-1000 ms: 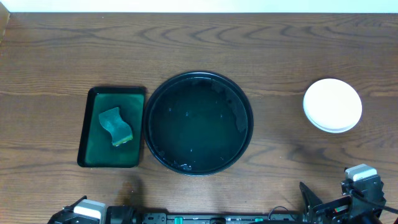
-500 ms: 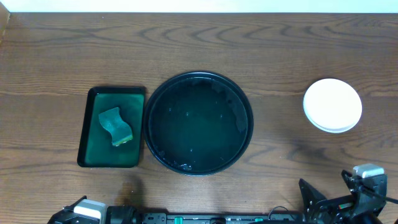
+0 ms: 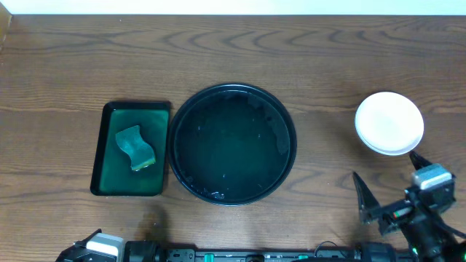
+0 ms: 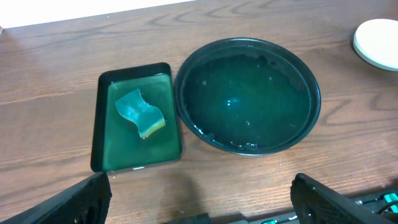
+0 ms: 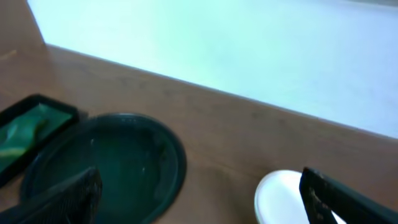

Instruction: Clean dirty plates on tray and stack at the side

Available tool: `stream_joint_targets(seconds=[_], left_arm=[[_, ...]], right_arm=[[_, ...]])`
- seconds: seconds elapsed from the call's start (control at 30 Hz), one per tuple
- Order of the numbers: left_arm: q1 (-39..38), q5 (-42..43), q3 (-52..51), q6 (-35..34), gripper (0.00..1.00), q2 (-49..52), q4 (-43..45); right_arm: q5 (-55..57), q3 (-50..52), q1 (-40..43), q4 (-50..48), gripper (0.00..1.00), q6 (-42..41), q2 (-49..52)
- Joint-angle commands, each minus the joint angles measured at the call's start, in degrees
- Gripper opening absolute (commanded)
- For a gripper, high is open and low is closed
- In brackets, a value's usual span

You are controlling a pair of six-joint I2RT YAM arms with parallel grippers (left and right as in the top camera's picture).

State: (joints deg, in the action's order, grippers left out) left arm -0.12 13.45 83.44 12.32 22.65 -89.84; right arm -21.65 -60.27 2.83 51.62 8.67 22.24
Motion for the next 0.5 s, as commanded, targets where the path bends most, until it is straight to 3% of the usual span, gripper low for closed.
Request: stream_joint_targets(seconds=[0.0, 0.3, 0.47], left_arm=[[-0.2, 0.7, 0.1, 0.7, 0.93, 0.0, -0.2], [-0.2, 0.7, 0.1, 0.7, 0.93, 0.0, -0.2], [-0.2, 0.7, 0.1, 0.7, 0.93, 0.0, -0.2]], right_arm=[[-3.4, 6.6, -0.2, -6.0, 0.99, 1.7, -5.7], [-8.0, 28.0, 0.5, -25.3, 0.99, 0.0, -20.9], [-8.5, 36.0, 0.7, -33.7, 0.99, -4.4, -21.9]])
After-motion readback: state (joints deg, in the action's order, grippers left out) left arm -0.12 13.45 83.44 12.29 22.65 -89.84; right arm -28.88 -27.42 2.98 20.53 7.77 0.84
